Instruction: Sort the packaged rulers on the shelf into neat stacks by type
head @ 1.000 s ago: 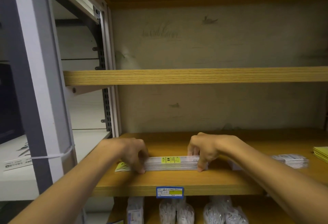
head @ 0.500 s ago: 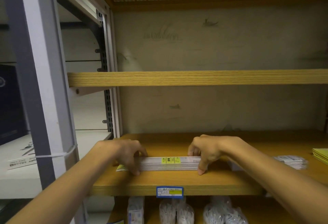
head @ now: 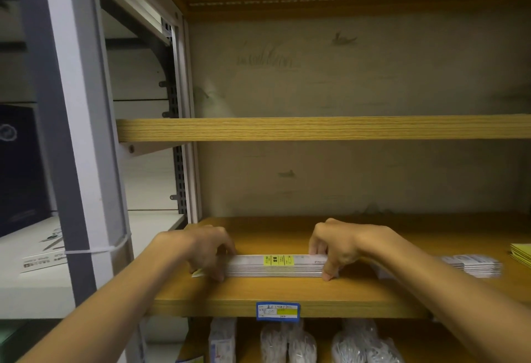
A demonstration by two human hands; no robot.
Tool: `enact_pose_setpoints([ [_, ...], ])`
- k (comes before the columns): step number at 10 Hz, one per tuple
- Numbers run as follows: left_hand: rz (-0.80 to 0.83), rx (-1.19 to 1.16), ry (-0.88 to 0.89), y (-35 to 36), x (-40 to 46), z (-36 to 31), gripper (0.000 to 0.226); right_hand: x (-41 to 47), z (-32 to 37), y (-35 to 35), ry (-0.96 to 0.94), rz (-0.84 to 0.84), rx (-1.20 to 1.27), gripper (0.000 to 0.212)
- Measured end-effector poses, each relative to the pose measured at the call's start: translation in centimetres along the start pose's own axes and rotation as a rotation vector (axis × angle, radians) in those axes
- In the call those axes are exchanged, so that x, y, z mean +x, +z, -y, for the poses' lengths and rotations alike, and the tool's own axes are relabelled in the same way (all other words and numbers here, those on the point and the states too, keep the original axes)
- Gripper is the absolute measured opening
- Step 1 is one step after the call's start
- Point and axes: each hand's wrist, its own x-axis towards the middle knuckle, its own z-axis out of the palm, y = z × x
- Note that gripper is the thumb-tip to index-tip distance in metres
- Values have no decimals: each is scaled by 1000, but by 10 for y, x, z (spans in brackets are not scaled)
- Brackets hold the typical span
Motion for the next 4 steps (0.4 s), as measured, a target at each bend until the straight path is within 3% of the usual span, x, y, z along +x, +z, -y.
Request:
enact_pose_setpoints([
  [2, 10, -98, -26, 2, -6, -4, 65, -2, 0, 6, 18, -49, -42, 48],
  [3, -49, -118, -35, 2, -9, -7, 70, -12, -1, 13, 54, -156, -4, 71],
  [4, -219, -123, 11, 5, -9, -13, 66, -22, 1, 21, 11, -312, 46, 66],
])
